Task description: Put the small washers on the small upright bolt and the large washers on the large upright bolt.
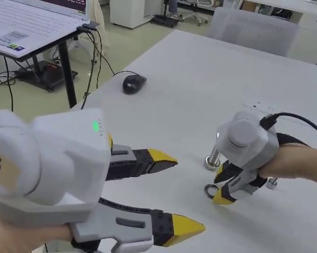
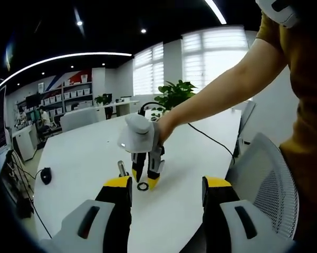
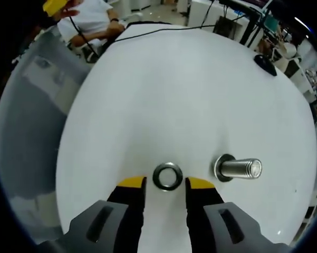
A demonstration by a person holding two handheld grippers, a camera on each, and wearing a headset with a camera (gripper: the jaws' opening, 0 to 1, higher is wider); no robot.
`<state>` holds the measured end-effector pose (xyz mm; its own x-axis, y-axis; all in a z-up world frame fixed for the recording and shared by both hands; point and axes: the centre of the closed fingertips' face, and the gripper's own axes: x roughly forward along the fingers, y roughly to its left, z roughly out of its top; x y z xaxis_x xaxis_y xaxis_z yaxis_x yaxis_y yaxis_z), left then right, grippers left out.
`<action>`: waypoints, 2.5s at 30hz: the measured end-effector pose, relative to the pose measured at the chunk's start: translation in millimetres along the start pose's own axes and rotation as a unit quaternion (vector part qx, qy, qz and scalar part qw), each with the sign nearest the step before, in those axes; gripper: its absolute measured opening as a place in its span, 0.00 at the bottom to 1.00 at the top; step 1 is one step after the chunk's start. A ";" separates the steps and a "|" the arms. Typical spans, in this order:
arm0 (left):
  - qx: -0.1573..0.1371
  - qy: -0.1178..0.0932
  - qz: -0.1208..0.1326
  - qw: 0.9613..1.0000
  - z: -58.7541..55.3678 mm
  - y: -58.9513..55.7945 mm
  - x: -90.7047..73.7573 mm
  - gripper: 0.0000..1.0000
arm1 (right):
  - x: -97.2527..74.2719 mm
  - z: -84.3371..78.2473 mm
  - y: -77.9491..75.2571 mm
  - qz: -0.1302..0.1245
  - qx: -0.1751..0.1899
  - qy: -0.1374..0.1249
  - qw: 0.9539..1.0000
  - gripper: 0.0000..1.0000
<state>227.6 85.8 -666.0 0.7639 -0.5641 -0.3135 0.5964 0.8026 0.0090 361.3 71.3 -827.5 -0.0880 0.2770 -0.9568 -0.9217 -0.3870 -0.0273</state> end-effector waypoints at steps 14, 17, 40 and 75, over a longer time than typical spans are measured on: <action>-0.007 -0.001 0.005 1.000 -1.7 0.2 1.4 0.53 | 1.1 -1.4 1.6 0.015 -0.012 0.003 1.000 0.29; -0.007 0.001 0.006 1.000 -3.3 -0.3 1.2 0.53 | 0.8 -1.3 2.1 0.015 -0.014 0.003 1.000 0.25; -0.005 0.005 0.001 1.000 -3.1 -7.8 4.0 0.53 | -31.6 2.0 -10.7 -0.011 -0.015 -0.013 1.000 0.21; -0.016 0.004 -0.003 1.000 -8.5 2.9 11.0 0.53 | -54.0 21.1 -71.1 -0.050 -0.040 0.017 0.998 0.22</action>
<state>235.6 83.6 -677.5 0.7589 -0.5668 -0.3206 0.5921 0.8055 -0.0223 423.6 102.4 -767.7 0.0179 0.2885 -0.9573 -0.8918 -0.4282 -0.1457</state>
